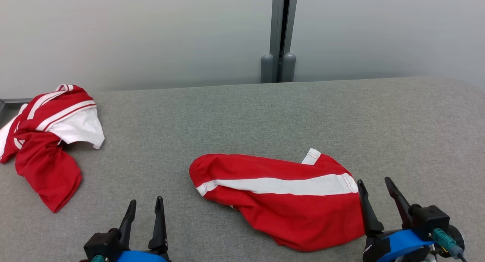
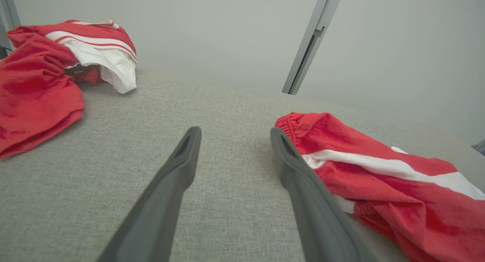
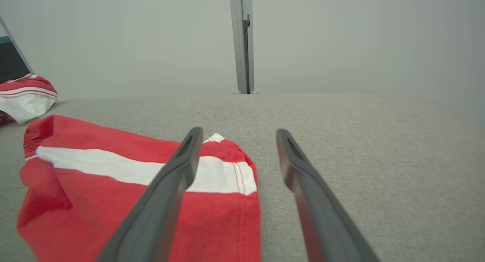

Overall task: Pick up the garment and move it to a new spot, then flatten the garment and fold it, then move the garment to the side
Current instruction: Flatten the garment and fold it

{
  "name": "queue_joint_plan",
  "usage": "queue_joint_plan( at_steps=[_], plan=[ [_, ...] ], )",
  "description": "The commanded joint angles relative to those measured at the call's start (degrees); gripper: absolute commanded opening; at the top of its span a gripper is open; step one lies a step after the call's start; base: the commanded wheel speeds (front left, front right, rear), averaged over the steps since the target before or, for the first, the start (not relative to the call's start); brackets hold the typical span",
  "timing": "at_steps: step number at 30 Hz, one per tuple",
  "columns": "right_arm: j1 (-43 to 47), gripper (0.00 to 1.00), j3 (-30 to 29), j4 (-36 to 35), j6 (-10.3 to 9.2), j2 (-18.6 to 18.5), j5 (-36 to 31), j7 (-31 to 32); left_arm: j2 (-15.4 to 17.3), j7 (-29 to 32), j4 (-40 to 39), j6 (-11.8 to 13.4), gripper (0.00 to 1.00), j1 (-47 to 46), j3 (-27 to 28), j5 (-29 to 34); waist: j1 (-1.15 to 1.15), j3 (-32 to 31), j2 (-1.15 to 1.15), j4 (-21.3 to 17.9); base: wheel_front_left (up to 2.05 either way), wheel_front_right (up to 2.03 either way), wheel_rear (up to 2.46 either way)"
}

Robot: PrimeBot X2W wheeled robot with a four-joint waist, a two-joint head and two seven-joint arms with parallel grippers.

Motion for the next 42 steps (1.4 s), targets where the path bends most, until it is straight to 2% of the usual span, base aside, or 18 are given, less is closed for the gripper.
queue_joint_plan(
  at_steps=[1,15,21,29,35,42],
  plan=[
    [0.7,1.00,-0.1,0.2,0.01,-0.2,0.0,-0.2,-0.1,-0.3,0.0,-0.2,1.00,0.5,0.3,0.2,0.00,0.0,0.00,0.0,0.00,0.00,0.00],
    [-0.2,1.00,-0.8,1.4,0.01,-0.2,0.3,-0.2,-1.1,-0.3,1.0,-1.8,1.00,-0.2,3.2,2.5,0.00,0.5,0.00,0.1,0.00,0.00,0.00],
    [-4.5,1.00,0.2,7.1,0.01,-0.2,-0.3,-0.2,-1.4,-0.3,0.9,-2.1,1.00,-0.8,3.7,3.0,0.00,1.0,0.00,0.3,0.00,0.00,0.00],
    [-12.0,1.00,-1.3,17.5,0.01,-0.2,-4.2,9.3,-1.6,-0.3,1.2,-2.3,1.00,-1.7,3.6,3.4,0.00,2.1,0.00,1.2,0.00,0.00,0.00],
    [-13.6,1.00,0.5,21.7,0.01,-0.2,-1.2,11.9,-1.7,-0.3,1.4,-2.6,1.00,-2.2,3.4,3.3,0.00,3.0,0.00,2.2,0.00,0.00,0.00],
    [-13.2,1.00,5.2,20.5,0.01,-0.2,3.3,11.2,-1.7,-0.3,1.2,-2.8,1.00,-2.4,4.0,3.5,0.00,3.5,0.00,2.3,0.00,0.00,0.00]
  ],
)
